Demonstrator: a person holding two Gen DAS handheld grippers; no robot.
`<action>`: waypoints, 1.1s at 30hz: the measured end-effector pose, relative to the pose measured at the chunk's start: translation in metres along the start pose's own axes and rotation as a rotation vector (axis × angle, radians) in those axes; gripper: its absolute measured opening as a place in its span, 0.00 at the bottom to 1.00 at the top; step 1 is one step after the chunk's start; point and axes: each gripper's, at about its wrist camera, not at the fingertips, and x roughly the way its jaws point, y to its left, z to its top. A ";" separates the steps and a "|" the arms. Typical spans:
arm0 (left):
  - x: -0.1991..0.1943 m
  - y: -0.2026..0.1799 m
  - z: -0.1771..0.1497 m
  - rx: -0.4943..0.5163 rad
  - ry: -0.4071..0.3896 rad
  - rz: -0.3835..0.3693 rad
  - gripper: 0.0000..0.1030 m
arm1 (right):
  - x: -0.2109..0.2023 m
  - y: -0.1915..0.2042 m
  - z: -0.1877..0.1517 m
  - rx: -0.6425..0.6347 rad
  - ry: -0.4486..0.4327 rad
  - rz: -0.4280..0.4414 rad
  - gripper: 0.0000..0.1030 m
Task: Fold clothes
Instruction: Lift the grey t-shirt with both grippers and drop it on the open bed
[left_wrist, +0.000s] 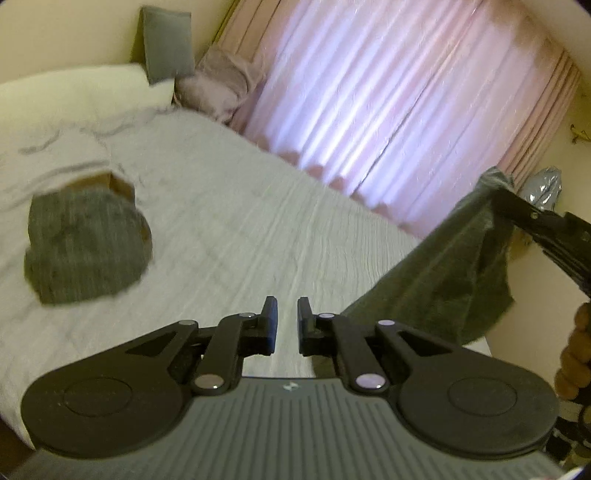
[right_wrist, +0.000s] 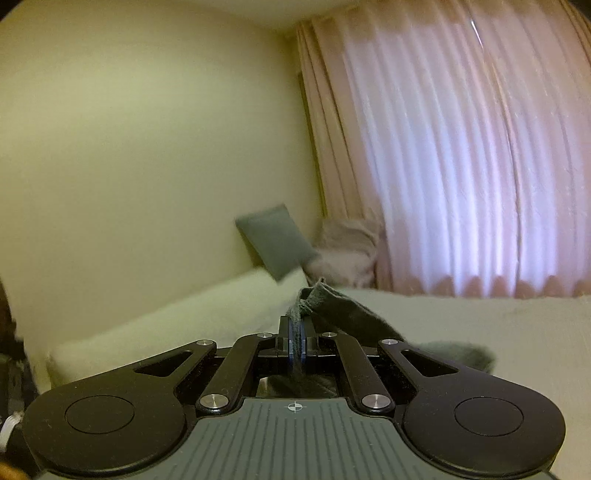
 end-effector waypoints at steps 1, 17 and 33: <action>-0.002 -0.005 -0.007 -0.003 0.009 -0.004 0.06 | -0.014 -0.002 -0.005 0.006 0.004 0.004 0.03; 0.036 -0.018 -0.028 0.136 0.206 0.054 0.06 | -0.085 -0.065 -0.122 0.013 0.574 -0.459 0.56; 0.099 -0.035 -0.124 0.411 0.628 0.081 0.16 | -0.073 -0.094 -0.194 0.366 0.919 -0.543 0.56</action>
